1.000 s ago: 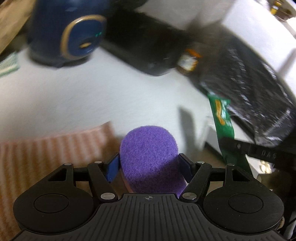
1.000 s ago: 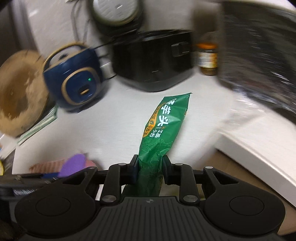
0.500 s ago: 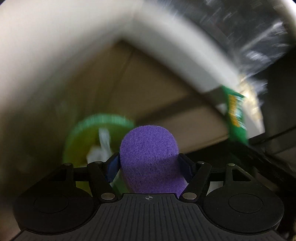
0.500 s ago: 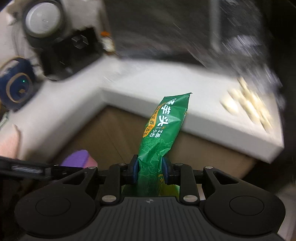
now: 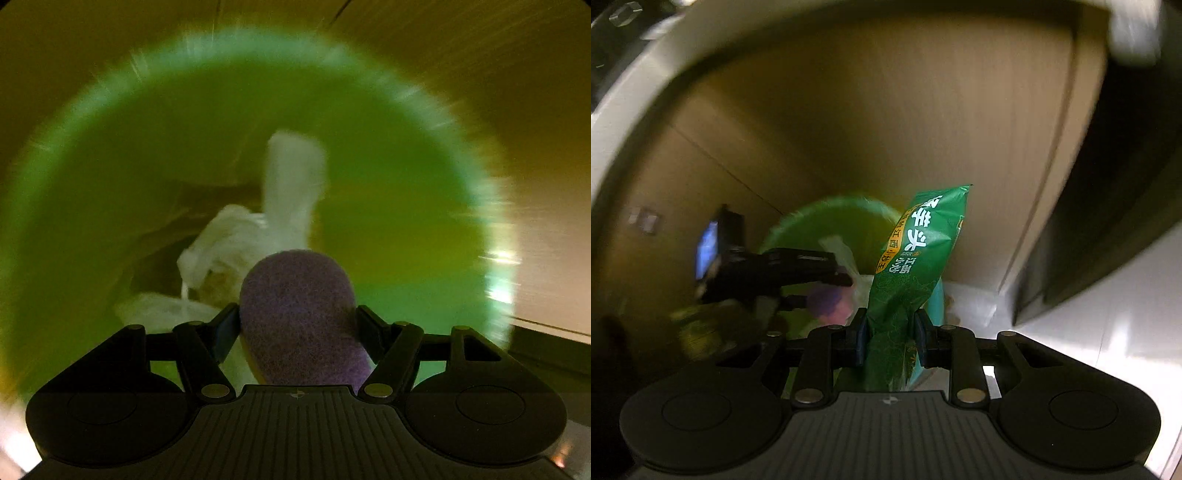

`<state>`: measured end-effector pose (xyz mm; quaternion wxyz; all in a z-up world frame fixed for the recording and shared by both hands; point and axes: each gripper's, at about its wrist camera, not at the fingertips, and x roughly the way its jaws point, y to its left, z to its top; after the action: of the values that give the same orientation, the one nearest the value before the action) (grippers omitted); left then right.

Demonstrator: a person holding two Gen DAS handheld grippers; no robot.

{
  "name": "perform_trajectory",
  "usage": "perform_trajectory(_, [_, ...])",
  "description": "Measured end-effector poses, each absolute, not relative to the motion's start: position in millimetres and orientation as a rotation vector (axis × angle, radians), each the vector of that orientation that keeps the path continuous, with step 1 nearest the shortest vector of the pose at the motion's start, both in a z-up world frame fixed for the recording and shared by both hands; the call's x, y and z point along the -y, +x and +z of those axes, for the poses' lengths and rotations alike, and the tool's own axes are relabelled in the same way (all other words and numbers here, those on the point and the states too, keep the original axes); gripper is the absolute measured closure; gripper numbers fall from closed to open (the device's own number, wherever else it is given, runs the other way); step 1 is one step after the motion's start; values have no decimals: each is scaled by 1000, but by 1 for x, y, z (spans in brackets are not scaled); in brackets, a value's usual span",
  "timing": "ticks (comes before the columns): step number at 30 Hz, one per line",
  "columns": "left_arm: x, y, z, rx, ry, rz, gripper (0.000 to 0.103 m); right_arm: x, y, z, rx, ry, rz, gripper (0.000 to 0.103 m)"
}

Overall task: Collect trash
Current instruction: 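Carry the purple sponge and green wrapper down over the green bin, then open the left tool to drop the sponge, then open the right tool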

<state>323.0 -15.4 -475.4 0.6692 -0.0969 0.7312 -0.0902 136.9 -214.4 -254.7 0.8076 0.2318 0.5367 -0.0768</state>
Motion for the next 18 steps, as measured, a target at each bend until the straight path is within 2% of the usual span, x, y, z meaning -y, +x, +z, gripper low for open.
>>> perform_trajectory(3, [21,326,-507,-1701,-151,-172,29,218,134,-284,-1204,512,-203,78])
perform_trajectory(7, [21,326,-504,-1686,-127,-229,30,217,138,-297,-1235,489,-212,78])
perform_trajectory(11, [2,325,-486,-1634,-336,-195,30,211,150,-297,-1238,479,-198,78])
perform_trajectory(18, [-11,315,-441,-1560,-343,-296,30,205,172,-303,-1274,447,-101,78])
